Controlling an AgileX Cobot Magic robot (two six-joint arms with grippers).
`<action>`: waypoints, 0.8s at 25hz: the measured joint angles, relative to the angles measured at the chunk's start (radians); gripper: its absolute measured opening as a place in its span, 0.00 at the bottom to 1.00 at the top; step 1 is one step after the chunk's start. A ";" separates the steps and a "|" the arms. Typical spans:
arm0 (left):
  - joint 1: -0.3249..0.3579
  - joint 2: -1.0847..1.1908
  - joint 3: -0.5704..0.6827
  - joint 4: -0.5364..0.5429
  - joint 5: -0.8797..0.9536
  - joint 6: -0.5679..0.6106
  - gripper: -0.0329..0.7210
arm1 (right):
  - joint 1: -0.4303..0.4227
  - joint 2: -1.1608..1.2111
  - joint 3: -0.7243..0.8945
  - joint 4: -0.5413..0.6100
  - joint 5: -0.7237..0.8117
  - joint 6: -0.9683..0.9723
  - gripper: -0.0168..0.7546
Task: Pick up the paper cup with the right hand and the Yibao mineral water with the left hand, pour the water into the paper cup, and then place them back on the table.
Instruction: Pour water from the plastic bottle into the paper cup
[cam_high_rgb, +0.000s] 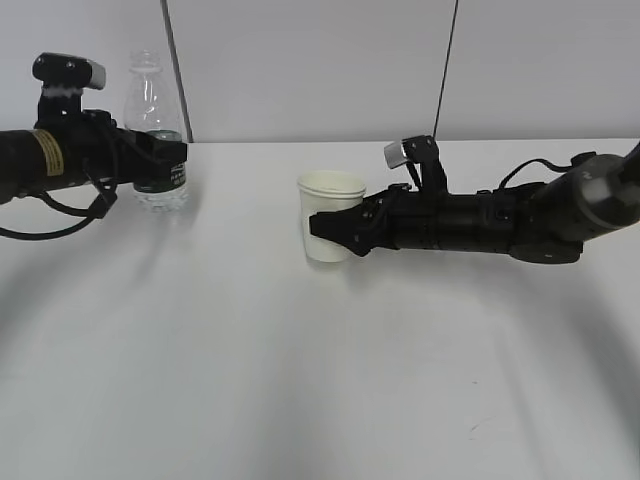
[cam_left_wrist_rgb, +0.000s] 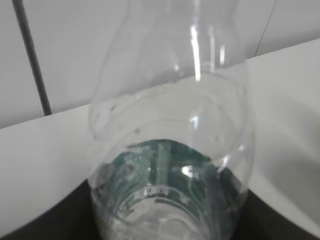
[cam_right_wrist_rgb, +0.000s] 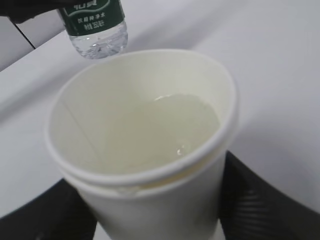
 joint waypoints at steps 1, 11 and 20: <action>0.000 0.016 -0.001 -0.032 -0.021 0.024 0.55 | 0.000 0.000 0.000 0.000 0.000 0.000 0.68; 0.004 0.137 -0.001 -0.260 -0.182 0.232 0.55 | 0.000 0.000 0.000 0.003 0.007 -0.025 0.68; 0.006 0.219 -0.001 -0.369 -0.263 0.347 0.55 | 0.000 0.001 0.000 0.042 0.015 -0.049 0.68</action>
